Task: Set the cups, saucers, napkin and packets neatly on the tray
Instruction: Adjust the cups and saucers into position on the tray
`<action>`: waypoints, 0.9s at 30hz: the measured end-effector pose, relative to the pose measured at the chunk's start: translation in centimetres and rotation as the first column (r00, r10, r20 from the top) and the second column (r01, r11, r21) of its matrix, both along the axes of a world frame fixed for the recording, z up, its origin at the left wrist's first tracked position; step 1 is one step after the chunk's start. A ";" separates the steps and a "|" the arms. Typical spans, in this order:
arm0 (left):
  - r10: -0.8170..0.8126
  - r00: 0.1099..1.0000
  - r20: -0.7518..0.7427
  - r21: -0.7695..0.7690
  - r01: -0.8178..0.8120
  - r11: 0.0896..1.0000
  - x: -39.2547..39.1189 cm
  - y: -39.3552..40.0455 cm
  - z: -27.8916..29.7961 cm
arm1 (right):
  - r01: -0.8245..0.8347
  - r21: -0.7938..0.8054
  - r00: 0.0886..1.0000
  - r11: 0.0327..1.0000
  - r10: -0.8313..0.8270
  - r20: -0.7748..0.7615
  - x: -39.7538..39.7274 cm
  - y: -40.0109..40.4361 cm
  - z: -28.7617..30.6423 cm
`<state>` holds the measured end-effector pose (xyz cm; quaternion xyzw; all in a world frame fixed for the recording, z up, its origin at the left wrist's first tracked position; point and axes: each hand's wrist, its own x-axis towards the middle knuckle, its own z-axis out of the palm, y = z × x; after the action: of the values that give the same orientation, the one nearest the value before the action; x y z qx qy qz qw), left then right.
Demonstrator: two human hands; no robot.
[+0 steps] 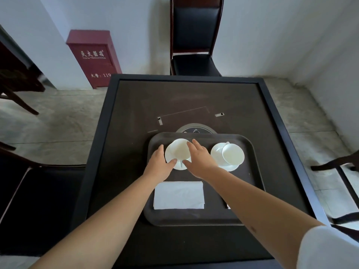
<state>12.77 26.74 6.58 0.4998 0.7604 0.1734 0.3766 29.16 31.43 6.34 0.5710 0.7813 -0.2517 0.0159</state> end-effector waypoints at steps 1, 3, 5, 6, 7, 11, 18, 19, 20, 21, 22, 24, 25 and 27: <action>0.037 0.998 0.042 -0.009 -0.037 0.999 0.3 0.5 -0.1 | 0.017 -0.006 1.000 1.000 -0.017 -0.019 -0.3 0.5 0.0; 0.071 0.993 0.093 -0.024 -0.069 0.997 0.8 1.5 -0.3 | 0.057 0.003 0.996 0.998 -0.057 -0.071 -0.7 1.8 -0.1; 0.052 0.995 0.080 -0.047 -0.048 0.998 1.2 2.3 -0.7 | 0.071 0.035 0.993 0.997 -0.068 -0.098 -1.0 3.2 -0.3; 0.043 0.997 0.065 -0.068 -0.038 0.997 1.3 2.6 -0.8 | 0.055 0.044 0.995 0.997 -0.051 -0.090 -1.1 3.9 -0.4; 0.042 0.997 0.059 -0.097 -0.036 0.995 1.4 2.8 -1.1 | 0.020 0.044 0.997 0.999 -0.017 -0.069 -1.2 4.6 -0.5; 0.033 0.991 0.130 -0.212 -0.005 0.977 1.0 3.3 -2.0 | -0.181 -0.005 0.981 0.983 0.181 0.073 -1.1 6.4 -1.2; 0.100 0.974 0.203 -0.195 -0.059 0.979 0.3 4.2 -2.1 | -0.115 -0.045 0.991 0.992 0.117 0.057 -0.9 6.6 -1.7; 0.094 0.980 0.175 -0.170 -0.064 0.983 0.1 4.2 -2.1 | -0.109 -0.062 0.992 0.992 0.112 0.054 -0.9 6.5 -1.6; 0.095 0.983 0.157 -0.151 -0.071 0.986 0.0 4.3 -2.0 | -0.106 -0.069 0.992 0.992 0.110 0.056 -0.9 6.2 -1.6; 0.100 0.987 0.129 -0.135 -0.082 0.987 -0.2 4.3 -2.0 | -0.098 -0.062 0.993 0.993 0.101 0.055 -0.8 6.0 -1.6; 0.105 0.990 0.089 -0.117 -0.094 0.989 -0.4 4.3 -1.9 | -0.073 -0.046 0.996 0.996 0.076 0.052 -0.8 5.7 -1.5; 0.115 0.993 0.015 -0.053 -0.114 0.992 -0.7 4.3 -1.9 | 0.015 -0.032 0.999 0.999 -0.014 0.035 -0.9 5.4 -1.3; 0.116 0.993 0.003 -0.014 -0.116 0.993 -0.8 4.3 -1.9 | 0.052 -0.034 0.999 0.998 -0.052 0.018 -1.0 5.4 -1.3; 0.088 0.996 0.004 0.040 -0.088 0.995 -0.9 4.4 -2.0 | 0.103 -0.059 0.994 0.993 -0.104 -0.022 -1.1 5.6 -1.3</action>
<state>11.90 31.16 4.55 0.4732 0.7776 0.2057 0.3593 28.11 37.00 5.01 0.6069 0.7431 -0.2816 0.0096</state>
